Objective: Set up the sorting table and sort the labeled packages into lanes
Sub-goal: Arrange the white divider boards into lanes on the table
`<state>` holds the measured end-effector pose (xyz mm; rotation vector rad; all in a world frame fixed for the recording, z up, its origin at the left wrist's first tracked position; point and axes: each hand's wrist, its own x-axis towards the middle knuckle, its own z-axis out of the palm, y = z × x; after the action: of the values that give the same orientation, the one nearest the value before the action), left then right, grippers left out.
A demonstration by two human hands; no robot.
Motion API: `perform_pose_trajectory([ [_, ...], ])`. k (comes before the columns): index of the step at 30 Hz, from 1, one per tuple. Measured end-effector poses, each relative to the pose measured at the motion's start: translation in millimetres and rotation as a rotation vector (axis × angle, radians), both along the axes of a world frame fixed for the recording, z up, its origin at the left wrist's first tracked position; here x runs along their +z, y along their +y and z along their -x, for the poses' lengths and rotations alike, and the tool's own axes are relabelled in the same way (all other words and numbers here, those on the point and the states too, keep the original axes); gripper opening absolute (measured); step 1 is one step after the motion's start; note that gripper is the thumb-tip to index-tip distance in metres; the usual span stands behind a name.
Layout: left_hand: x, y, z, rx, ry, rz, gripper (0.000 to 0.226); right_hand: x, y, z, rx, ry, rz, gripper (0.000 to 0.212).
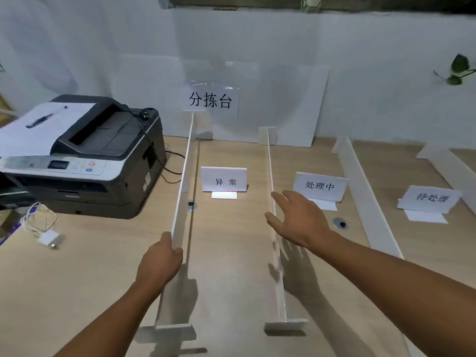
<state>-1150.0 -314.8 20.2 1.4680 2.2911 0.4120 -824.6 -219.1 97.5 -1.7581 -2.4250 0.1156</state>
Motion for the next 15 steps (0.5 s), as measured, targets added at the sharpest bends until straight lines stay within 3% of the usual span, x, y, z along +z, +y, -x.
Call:
perform_pose_trajectory([
  [15, -64.9, 51.3, 59.4, -0.097, -0.096, 0.114, 0.010, -11.2, 18.2, 79.8, -0.163, -0.145, 0.052, 0.065],
])
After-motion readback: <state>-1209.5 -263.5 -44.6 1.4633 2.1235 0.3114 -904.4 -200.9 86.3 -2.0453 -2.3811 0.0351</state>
